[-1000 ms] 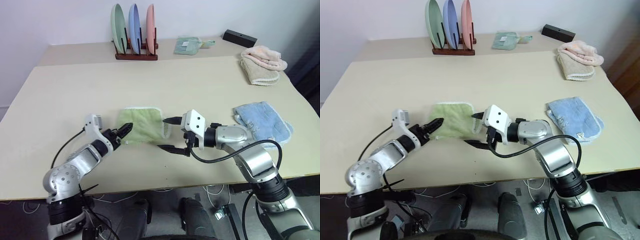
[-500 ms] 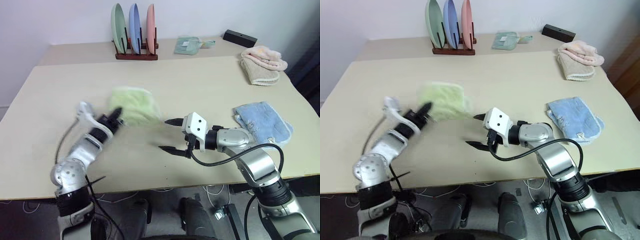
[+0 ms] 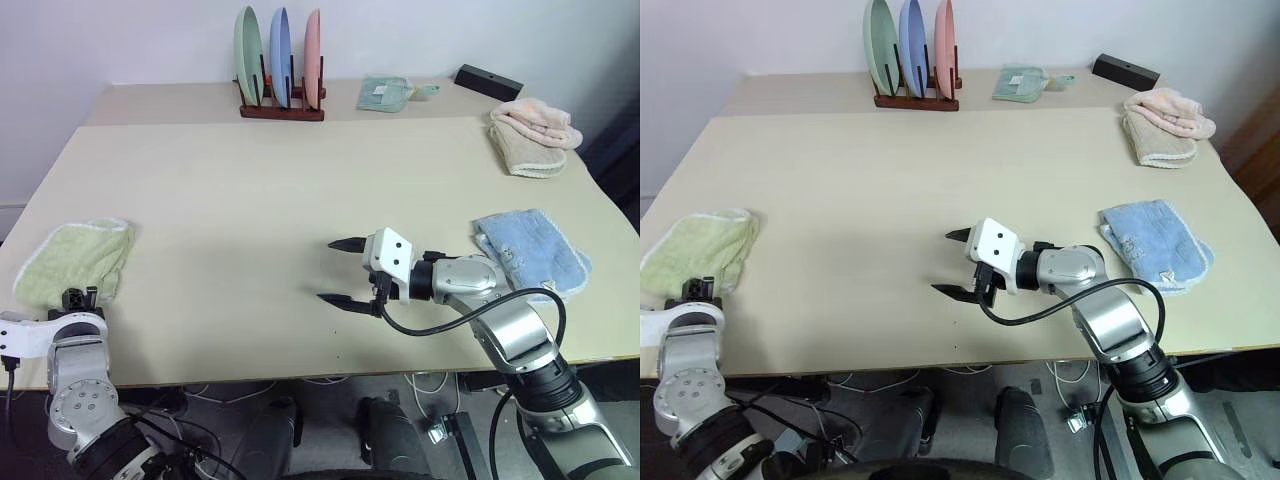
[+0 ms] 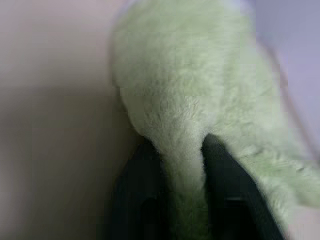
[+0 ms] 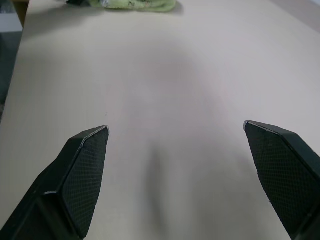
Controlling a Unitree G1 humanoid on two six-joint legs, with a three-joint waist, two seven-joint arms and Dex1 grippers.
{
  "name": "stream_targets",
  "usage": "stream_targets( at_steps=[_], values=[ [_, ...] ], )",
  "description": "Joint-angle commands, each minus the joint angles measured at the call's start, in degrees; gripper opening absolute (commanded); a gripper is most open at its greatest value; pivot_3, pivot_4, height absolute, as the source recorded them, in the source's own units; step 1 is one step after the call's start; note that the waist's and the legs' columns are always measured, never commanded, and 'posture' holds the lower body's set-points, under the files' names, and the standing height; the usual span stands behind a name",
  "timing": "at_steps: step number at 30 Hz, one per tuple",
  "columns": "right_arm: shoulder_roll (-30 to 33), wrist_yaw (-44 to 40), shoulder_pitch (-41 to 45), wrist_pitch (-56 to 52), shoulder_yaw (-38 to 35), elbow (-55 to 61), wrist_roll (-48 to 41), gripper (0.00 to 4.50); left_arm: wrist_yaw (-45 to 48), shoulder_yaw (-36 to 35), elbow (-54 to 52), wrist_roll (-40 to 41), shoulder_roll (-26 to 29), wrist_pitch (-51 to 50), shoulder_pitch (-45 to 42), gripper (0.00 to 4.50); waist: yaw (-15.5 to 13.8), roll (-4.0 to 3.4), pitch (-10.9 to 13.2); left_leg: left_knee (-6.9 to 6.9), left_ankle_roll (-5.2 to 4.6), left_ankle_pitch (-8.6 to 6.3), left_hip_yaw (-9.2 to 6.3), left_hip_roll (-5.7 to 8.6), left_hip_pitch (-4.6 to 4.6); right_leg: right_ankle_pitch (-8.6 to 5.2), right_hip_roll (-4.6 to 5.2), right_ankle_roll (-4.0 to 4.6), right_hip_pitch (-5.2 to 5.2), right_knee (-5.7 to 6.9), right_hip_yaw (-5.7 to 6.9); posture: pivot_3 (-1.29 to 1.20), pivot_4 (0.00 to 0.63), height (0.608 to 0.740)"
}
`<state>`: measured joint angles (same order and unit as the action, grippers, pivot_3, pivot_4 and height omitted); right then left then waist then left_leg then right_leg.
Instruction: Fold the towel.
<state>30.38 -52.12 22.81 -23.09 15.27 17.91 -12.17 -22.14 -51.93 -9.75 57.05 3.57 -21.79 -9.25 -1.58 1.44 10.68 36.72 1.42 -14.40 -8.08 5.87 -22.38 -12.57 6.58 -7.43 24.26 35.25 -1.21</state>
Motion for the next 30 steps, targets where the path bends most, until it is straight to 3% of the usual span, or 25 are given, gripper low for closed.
stream_targets(
  at_steps=[1,4,10,13,16,22,30],
  values=[
    [0.7,-0.6,1.0,1.5,-0.7,-0.1,0.1,4.43,-2.7,-1.2,-3.7,1.9,0.8,2.0,1.8,3.01,0.1,0.00,0.0,0.00,0.00,0.00,0.00,0.00,0.00,0.00,0.00,0.00,0.00,0.00,0.00,0.00,0.150,0.740],
    [1.0,-1.4,1.2,2.0,-1.0,-1.0,0.1,4.43,-4.3,-1.8,-6.1,1.8,2.9,3.2,3.4,4.42,0.7,0.00,0.0,0.00,-0.01,-0.02,0.02,-0.05,0.00,0.01,-0.04,-0.01,0.03,0.00,-0.03,0.00,0.150,0.740],
    [-0.1,0.8,3.6,2.1,-3.5,-5.7,0.1,4.43,5.5,5.5,-13.1,-6.2,17.5,-0.1,8.8,4.42,0.7,0.05,0.0,-0.03,0.03,-0.01,0.10,-0.25,-0.01,0.05,-0.25,0.10,0.08,0.01,-0.03,0.00,0.150,0.740],
    [-1.3,5.4,4.6,1.3,-6.5,-9.5,0.6,4.43,17.8,19.7,-18.3,-14.7,28.2,-3.6,13.2,4.42,0.4,-0.01,0.0,-0.01,0.03,0.00,0.17,-0.20,-0.01,-0.01,-0.21,0.30,-0.03,-0.08,-0.01,0.00,0.150,0.740],
    [-2.1,8.6,4.5,-1.2,-11.0,-12.1,-1.5,4.43,25.9,31.7,-20.9,-21.7,33.7,-3.1,14.5,4.42,0.7,-0.11,0.0,0.00,0.02,0.00,0.26,-0.17,-0.01,-0.02,-0.20,0.34,-0.03,-0.07,-0.04,0.00,0.150,0.740],
    [1.8,8.9,0.6,-1.6,-16.6,-14.6,-1.6,4.43,34.3,45.6,-18.3,-31.1,33.8,-1.3,11.2,4.42,1.4,-0.21,0.0,-0.58,0.08,0.05,0.30,-0.36,0.04,0.11,-0.29,0.18,0.35,-0.04,-0.19,0.00,0.150,0.740],
    [3.8,9.8,-5.3,-3.3,-20.2,-10.7,-2.7,4.43,42.5,47.6,-12.4,-33.1,30.8,0.6,8.7,4.42,1.4,-0.29,0.1,-0.57,0.10,0.05,0.36,-0.59,0.03,0.16,-0.49,0.29,0.37,-0.10,-0.21,0.00,0.150,0.740]
  ],
)
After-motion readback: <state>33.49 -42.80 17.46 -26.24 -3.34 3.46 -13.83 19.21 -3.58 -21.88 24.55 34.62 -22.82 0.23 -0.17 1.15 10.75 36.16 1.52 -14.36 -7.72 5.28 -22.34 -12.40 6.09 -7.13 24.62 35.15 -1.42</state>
